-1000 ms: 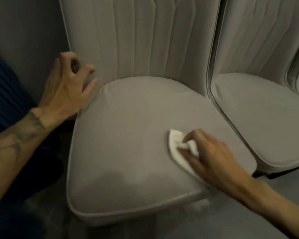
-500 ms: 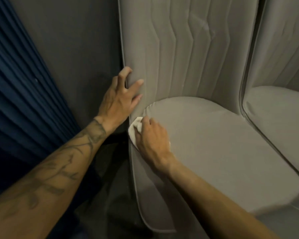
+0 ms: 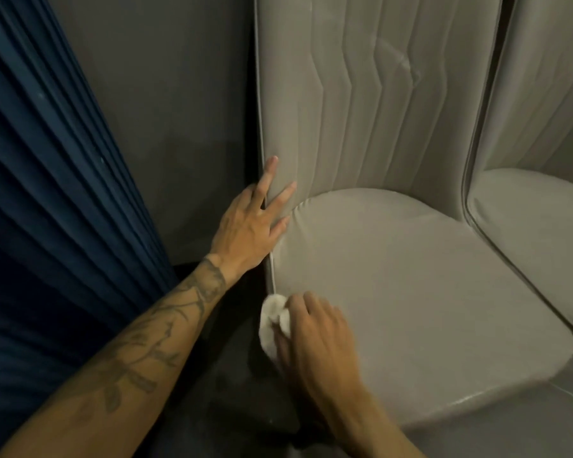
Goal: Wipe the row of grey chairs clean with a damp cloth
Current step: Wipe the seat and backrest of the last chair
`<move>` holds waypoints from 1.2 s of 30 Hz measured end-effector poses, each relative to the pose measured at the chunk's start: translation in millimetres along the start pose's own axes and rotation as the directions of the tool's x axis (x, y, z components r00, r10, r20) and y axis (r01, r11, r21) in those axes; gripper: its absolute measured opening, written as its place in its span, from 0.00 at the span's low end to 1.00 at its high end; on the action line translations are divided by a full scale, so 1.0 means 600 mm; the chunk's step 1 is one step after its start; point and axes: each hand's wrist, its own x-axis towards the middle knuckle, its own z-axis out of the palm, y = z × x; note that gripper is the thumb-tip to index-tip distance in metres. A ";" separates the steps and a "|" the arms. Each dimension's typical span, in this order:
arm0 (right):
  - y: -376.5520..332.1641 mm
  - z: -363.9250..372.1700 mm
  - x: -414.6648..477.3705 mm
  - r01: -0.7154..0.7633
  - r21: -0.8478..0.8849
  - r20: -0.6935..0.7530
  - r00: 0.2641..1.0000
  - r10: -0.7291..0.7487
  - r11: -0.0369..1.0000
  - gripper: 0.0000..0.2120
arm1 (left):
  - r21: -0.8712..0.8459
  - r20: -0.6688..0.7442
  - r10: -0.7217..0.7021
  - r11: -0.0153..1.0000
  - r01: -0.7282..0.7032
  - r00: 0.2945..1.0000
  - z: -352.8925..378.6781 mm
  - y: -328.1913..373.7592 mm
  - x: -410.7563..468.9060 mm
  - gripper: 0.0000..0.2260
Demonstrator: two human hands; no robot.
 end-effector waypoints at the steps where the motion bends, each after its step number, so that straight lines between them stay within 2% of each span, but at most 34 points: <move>1: 0.003 -0.002 -0.020 -0.020 -0.023 0.004 1.000 0.020 1.000 0.14 | 0.002 0.007 0.000 1.000 0.000 1.000 0.004 0.004 -0.007 0.26; 4: -0.001 0.001 0.018 -0.005 -0.020 -0.023 1.000 0.004 1.000 0.13 | 0.003 0.008 -0.001 1.000 0.001 1.000 0.010 0.008 -0.028 0.25; 8: -0.023 -0.007 0.075 -0.055 -0.008 0.051 0.997 0.055 0.998 0.14 | 0.013 0.015 -0.006 1.000 0.006 1.000 0.005 0.010 -0.039 0.25; 11: -0.014 -0.027 -0.023 -0.021 -0.018 0.041 0.999 0.022 1.000 0.13 | 0.013 0.006 -0.019 1.000 0.018 1.000 0.004 0.017 -0.042 0.24; 15: 0.009 -0.045 -0.161 -0.076 -0.061 -0.045 0.996 0.074 0.995 0.13 | -0.009 0.013 -0.060 0.998 0.060 0.998 0.005 0.029 -0.043 0.25; 19: -0.017 -0.044 -0.093 -0.053 -0.116 0.108 0.992 0.066 0.992 0.17 | -0.015 0.041 -0.115 0.993 0.116 0.993 0.004 0.048 -0.047 0.24; 22: -0.028 -0.037 -0.069 -0.061 -0.110 0.142 0.987 0.076 0.992 0.15 | -0.005 0.036 -0.140 0.990 0.140 0.989 0.003 0.055 -0.049 0.22; 28: 0.005 -0.060 -0.186 -0.114 -0.072 -0.003 0.993 0.114 0.991 0.13 | -0.007 0.036 -0.146 0.989 0.147 0.989 0.006 0.053 -0.050 0.23; 33: -0.024 -0.048 -0.139 -0.088 -0.095 0.069 0.993 0.095 0.992 0.16 | -0.036 0.066 -0.166 0.985 0.169 0.984 0.003 0.059 -0.049 0.26; 36: 0.017 -0.056 -0.168 -0.080 -0.057 0.034 0.996 0.082 0.995 0.12 | -0.053 0.090 -0.165 0.984 0.170 0.982 0.000 0.057 -0.049 0.27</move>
